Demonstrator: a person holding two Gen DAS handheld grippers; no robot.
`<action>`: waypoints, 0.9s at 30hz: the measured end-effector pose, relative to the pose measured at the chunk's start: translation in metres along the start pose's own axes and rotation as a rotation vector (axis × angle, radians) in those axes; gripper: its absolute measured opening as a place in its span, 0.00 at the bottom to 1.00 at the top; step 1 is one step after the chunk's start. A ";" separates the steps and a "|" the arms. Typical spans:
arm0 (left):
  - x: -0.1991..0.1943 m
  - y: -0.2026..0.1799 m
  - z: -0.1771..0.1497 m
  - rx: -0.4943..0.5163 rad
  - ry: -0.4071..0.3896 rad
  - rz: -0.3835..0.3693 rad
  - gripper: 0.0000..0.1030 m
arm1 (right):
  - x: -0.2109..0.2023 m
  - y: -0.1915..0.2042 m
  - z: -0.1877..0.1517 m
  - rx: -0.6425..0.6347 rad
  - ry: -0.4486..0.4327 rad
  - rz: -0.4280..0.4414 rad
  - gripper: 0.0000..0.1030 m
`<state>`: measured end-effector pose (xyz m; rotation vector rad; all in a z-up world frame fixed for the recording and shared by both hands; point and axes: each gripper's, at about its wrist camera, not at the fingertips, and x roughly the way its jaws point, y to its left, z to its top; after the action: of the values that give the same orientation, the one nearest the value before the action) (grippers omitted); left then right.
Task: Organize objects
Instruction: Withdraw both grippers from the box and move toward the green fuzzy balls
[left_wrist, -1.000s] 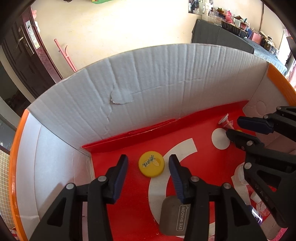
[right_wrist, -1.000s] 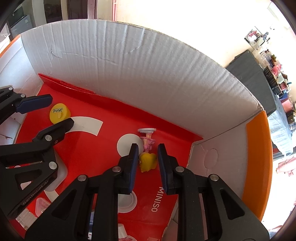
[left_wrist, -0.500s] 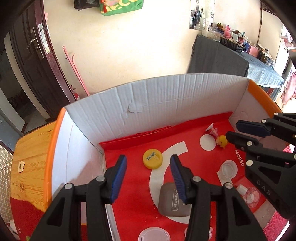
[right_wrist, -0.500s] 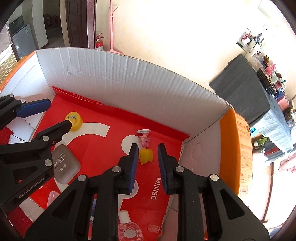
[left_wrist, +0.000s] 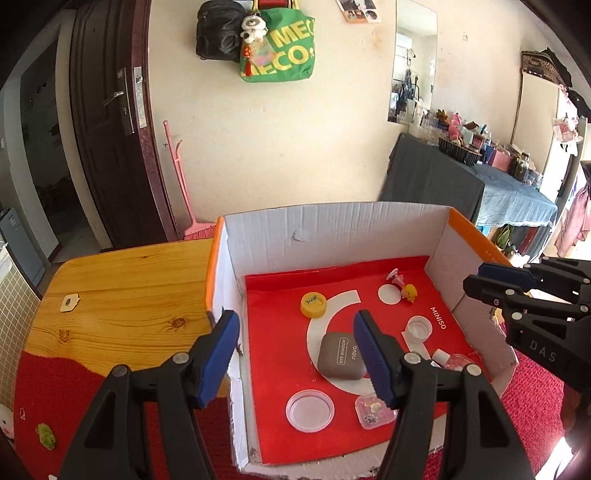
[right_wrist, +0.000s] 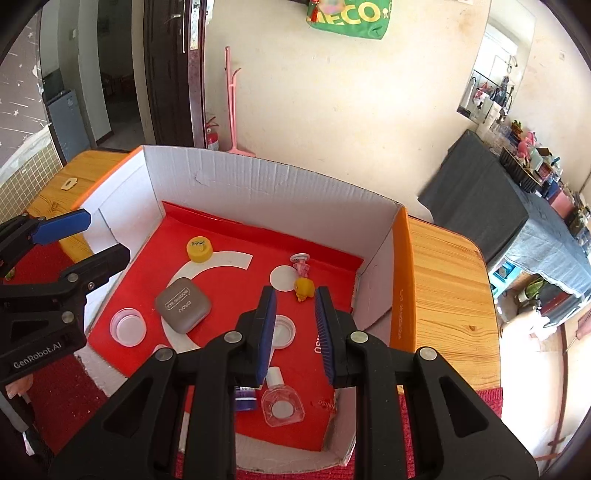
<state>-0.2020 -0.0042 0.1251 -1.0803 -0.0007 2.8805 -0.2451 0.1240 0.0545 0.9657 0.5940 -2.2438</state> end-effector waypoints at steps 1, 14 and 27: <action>-0.007 0.002 -0.004 -0.007 -0.013 -0.002 0.68 | -0.013 0.010 -0.009 0.006 -0.015 0.006 0.20; -0.058 0.008 -0.065 -0.063 -0.088 -0.058 0.80 | -0.100 0.037 -0.079 0.050 -0.198 0.078 0.53; -0.048 0.004 -0.127 -0.088 -0.045 -0.044 0.87 | -0.104 0.040 -0.158 0.134 -0.244 0.055 0.69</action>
<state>-0.0824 -0.0144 0.0610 -1.0149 -0.1522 2.8895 -0.0853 0.2287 0.0271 0.7453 0.3092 -2.3295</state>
